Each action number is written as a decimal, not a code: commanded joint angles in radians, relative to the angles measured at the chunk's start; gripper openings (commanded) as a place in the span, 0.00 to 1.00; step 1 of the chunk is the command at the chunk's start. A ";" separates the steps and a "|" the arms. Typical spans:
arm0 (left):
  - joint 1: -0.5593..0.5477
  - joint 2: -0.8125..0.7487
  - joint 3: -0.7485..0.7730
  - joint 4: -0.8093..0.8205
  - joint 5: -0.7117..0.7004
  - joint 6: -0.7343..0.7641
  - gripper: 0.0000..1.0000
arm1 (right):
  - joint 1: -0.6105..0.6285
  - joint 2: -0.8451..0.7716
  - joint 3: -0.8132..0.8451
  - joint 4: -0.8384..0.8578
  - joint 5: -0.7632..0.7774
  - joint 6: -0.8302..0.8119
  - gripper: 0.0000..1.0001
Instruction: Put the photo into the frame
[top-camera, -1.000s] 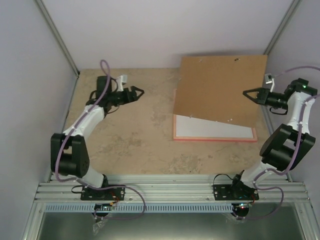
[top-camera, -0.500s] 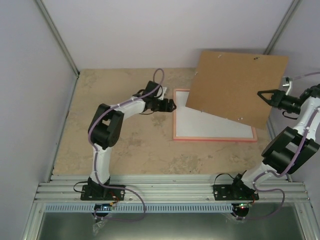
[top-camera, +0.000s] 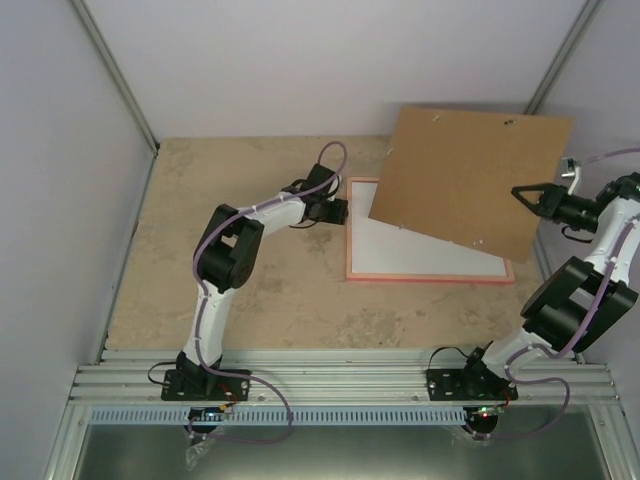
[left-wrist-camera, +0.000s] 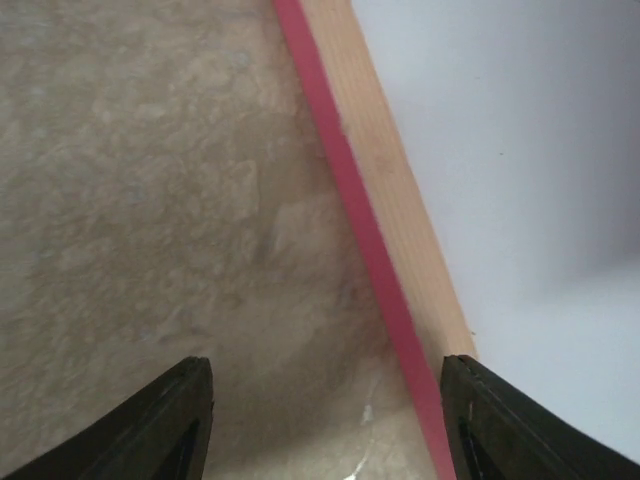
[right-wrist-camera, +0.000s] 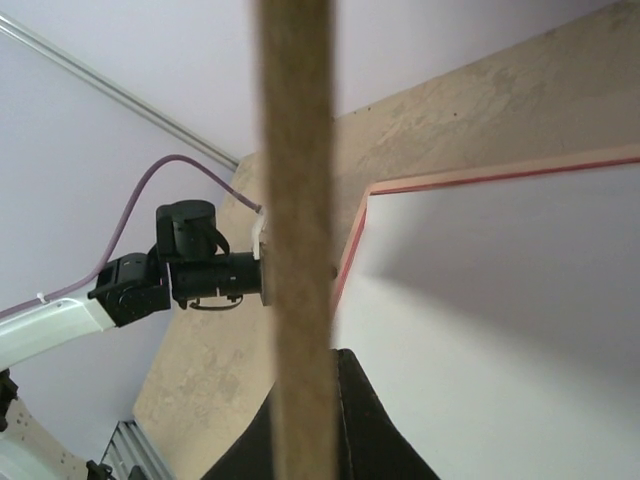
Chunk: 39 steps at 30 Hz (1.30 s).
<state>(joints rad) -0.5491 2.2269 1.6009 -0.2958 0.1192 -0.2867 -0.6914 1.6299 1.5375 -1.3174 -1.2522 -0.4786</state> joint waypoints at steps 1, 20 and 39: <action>0.043 -0.025 -0.074 -0.089 -0.115 0.043 0.63 | 0.018 -0.014 -0.033 0.013 -0.079 -0.002 0.01; -0.021 -0.147 -0.139 0.089 0.057 0.084 0.76 | 0.050 -0.021 -0.077 0.105 -0.113 0.062 0.01; -0.029 -0.013 -0.042 -0.013 -0.190 0.088 0.66 | 0.044 -0.043 -0.062 0.177 -0.065 0.157 0.01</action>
<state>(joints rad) -0.6067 2.2318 1.5936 -0.2668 -0.0017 -0.1967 -0.6483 1.6104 1.4597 -1.1748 -1.2404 -0.3603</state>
